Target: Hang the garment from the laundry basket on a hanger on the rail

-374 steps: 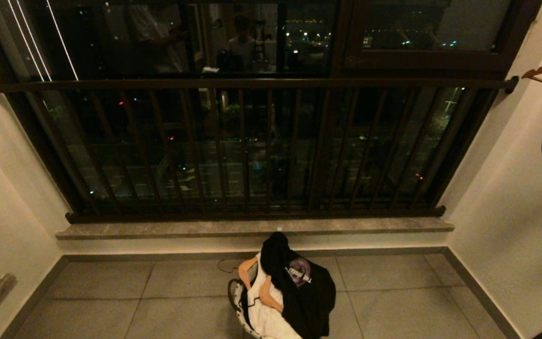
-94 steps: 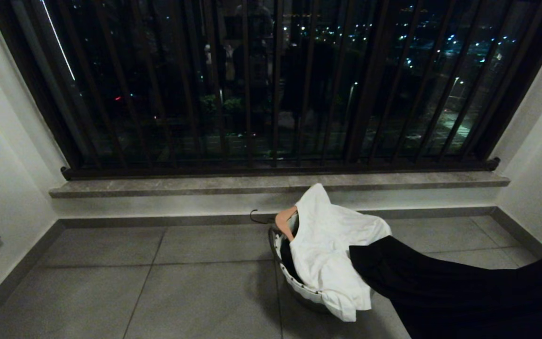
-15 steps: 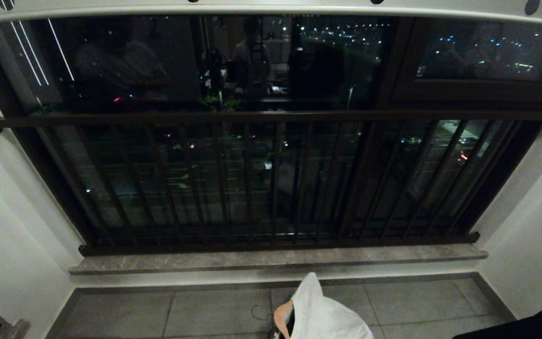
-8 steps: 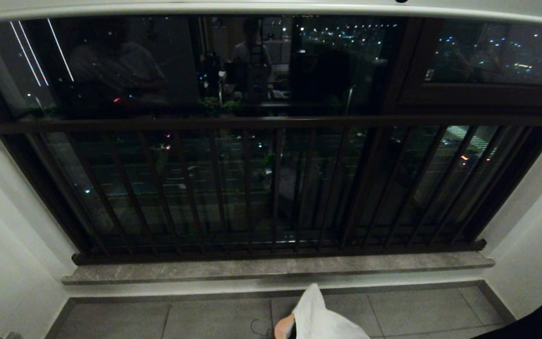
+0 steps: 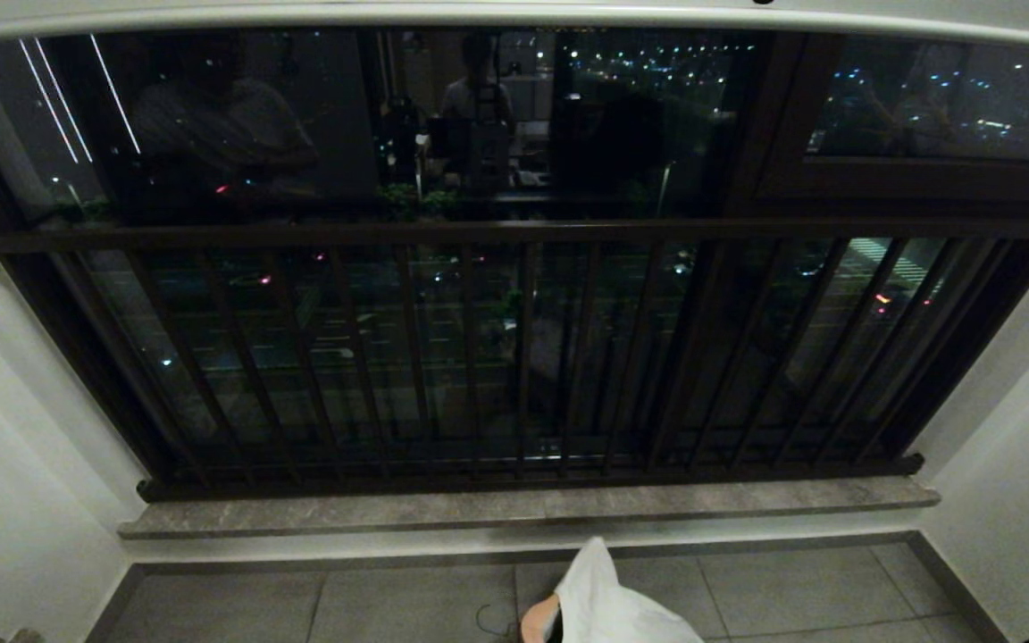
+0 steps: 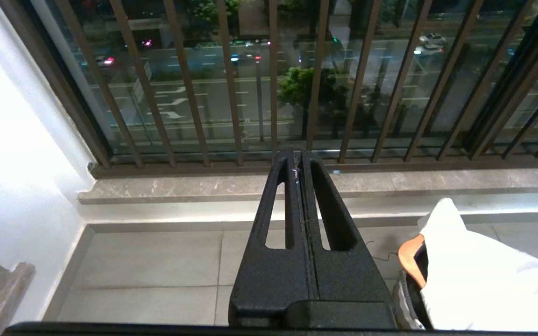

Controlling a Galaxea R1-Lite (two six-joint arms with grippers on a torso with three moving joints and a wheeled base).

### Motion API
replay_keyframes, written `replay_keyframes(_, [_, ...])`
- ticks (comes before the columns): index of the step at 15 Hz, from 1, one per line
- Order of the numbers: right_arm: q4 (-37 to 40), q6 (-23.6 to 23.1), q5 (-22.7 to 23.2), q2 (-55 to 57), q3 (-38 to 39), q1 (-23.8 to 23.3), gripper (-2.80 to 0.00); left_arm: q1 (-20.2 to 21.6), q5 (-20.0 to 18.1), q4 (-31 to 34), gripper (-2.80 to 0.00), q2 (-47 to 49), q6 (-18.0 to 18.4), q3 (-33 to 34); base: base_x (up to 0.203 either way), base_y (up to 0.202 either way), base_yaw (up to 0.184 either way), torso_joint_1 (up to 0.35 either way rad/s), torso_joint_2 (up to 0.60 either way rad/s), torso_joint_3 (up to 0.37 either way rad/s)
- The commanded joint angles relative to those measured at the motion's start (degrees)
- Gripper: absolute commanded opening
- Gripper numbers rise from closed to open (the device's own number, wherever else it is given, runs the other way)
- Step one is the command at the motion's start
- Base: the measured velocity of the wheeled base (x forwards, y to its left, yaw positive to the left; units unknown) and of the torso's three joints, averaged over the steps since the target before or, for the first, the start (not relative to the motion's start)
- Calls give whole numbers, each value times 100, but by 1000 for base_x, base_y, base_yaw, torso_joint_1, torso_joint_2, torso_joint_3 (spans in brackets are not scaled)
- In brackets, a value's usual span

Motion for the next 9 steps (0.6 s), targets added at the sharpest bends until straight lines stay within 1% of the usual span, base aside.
replay_keyframes(1, [-5,-5,5,9,0,0,-280,0,0,0,-280,5,-4,1,0,0,0,0,0,0])
replay_keyframes(7, [-5,-5,5,9,0,0,-280,0,0,0,-280,5,-4,1,0,0,0,0,0,0])
replay_keyframes(8, [34,103,181,79,-88,-7,-280,9,0,0,-280,5,-4,1,0,0,0,0,0,0])
replay_keyframes(9, [82,245,680,320,-389,-16,-280,1,8,0,-280,4,-4,1,0,0,0,0,0,0])
